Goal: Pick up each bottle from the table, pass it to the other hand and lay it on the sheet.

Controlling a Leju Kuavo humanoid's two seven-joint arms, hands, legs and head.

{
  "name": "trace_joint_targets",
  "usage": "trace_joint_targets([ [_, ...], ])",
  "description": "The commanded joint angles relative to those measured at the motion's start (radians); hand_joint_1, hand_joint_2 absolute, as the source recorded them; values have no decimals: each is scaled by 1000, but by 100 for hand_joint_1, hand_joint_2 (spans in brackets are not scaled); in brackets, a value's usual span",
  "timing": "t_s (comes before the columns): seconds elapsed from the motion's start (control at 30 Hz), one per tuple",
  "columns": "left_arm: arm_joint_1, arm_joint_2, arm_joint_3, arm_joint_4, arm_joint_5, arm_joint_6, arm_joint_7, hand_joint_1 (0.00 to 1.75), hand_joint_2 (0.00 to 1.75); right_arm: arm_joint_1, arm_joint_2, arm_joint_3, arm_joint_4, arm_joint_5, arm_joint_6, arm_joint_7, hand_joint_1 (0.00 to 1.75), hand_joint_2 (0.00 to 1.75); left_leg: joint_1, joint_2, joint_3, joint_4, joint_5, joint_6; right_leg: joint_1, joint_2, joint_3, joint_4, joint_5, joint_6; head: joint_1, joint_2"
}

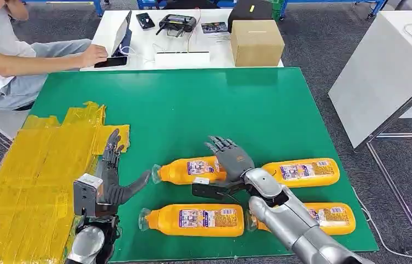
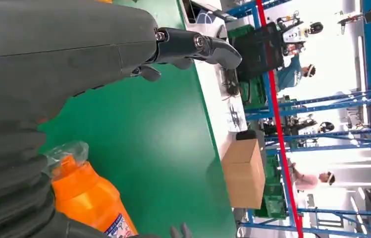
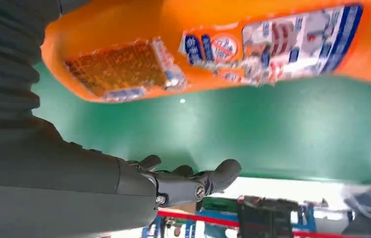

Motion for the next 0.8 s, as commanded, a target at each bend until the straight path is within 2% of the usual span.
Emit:
trace_joint_targets([
  [0.03,-59,1,-27,95,17,-7,6,0,175,-127,60,109,244,-20,56,-25,0,175,1,0,4,-1,-1,0,1,1,4,-1,0,-1,0,0],
  [0.17,-62,-1,-29,96,16,-7,6,0,175,-128,60,110,255,-20,58,-25,0,175,0,1,4,-1,-1,0,0,1,4,-1,-1,-1,0,0],
  [0.43,-84,-1,-42,135,42,-4,2,0,175,-185,95,151,426,-43,111,24,0,175,0,-1,4,-1,0,-1,0,0,4,-1,0,-1,0,0],
  [0.67,-86,-2,-43,137,43,-4,2,0,175,-186,93,154,436,-42,113,28,2,175,0,-2,5,-1,0,0,0,-1,5,-1,-1,-1,0,0],
  [0.7,-87,-1,-44,138,45,-3,2,0,175,-193,96,162,450,-34,114,44,17,175,1,-1,5,-1,0,0,1,-1,6,-2,0,-1,0,0],
  [0.73,-87,-2,-44,138,46,-2,1,0,175,-194,94,166,457,-28,113,53,51,175,0,-1,5,-1,0,0,0,-1,5,-1,0,-1,0,0],
  [0.77,-87,-2,-45,139,47,-1,1,0,175,-194,94,169,461,-27,113,56,120,175,0,-1,6,-1,0,0,0,-1,6,-2,0,-1,0,0],
  [0.8,-87,-1,-45,139,49,0,1,0,175,-194,94,171,470,-24,112,58,133,175,0,-1,5,-1,0,0,0,-1,6,-1,0,-1,0,0],
])
